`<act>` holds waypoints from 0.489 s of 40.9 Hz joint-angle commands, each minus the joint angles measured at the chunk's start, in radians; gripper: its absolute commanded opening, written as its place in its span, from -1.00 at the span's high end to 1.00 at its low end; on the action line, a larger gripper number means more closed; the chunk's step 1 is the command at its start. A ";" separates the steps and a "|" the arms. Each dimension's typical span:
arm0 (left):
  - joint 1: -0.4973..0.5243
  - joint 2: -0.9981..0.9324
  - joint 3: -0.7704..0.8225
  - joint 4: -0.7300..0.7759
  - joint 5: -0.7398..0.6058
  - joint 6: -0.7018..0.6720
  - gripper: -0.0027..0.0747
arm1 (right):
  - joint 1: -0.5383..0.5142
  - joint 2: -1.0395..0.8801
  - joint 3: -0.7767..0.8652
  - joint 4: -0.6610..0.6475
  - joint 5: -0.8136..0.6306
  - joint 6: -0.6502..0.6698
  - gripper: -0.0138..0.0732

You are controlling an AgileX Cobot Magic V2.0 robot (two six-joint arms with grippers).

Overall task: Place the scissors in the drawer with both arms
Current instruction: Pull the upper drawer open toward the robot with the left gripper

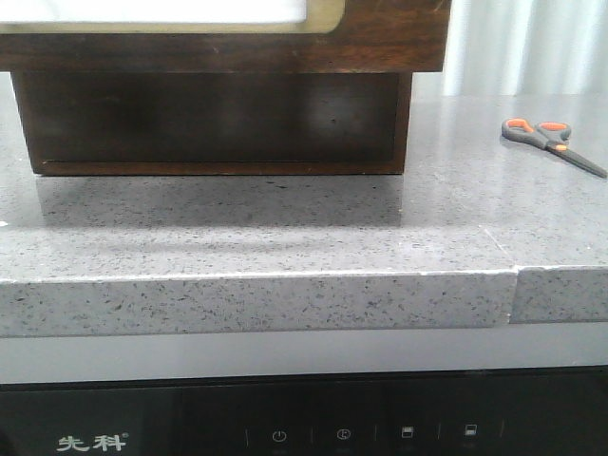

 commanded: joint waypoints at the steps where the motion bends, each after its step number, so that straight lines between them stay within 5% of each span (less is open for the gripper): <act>1: -0.006 0.008 -0.031 -0.010 -0.076 -0.009 -0.39 | 0.001 0.100 -0.111 -0.004 -0.028 -0.010 -0.44; 20: -0.006 0.008 -0.031 -0.010 -0.076 -0.009 -0.39 | -0.003 0.656 -0.568 0.021 0.252 -0.017 -0.44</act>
